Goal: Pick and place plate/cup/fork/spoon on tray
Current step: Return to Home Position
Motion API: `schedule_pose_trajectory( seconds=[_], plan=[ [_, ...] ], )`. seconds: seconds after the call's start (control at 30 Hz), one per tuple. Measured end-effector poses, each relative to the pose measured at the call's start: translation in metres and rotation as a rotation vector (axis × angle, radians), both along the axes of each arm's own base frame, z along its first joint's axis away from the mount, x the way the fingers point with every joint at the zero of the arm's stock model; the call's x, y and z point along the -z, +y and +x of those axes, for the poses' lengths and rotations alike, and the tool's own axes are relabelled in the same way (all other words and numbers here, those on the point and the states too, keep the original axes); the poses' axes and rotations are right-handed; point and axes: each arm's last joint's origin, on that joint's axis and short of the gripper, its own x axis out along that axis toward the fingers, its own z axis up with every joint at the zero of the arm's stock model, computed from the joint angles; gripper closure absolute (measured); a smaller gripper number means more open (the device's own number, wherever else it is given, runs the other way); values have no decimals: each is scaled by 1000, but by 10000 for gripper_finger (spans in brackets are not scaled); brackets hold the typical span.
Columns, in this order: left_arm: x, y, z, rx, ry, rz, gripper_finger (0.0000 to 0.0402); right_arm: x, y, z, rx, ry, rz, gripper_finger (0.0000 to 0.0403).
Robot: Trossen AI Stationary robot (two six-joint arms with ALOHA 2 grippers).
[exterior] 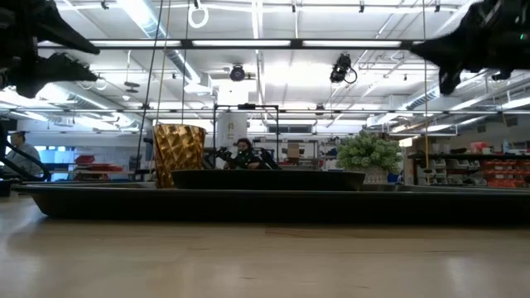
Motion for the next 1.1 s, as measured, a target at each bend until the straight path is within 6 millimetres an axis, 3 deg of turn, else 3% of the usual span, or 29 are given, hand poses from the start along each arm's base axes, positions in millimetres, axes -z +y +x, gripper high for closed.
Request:
schedule_pose_trajectory(
  seconds=[0.17, 0.37, 0.5, 0.7, 0.83, 0.97, 1.1],
  plan=[
    [-15, -24, 18, 81, -16, 2, 168, 33, -2, 8, 10, 78, 106, 393],
    [-41, -45, 56, 224, -59, 62, 168, 24, -1, 7, -23, -11, 98, 395],
    [-42, -47, 88, 313, -71, 88, 168, 16, 1, 6, -88, -88, 75, 395],
    [-25, -27, 133, 348, -23, 53, 168, 17, 1, 7, -123, -72, 94, 394],
    [-35, -4, 148, 401, -127, 140, 168, 20, 1, 7, -125, -42, 120, 394],
    [-55, 24, 141, 502, -252, 241, 168, 24, 2, 8, -161, -9, 158, 394],
    [-63, 48, 118, 452, -225, 259, 168, 28, 4, 8, -211, 42, 157, 394]
  ],
)
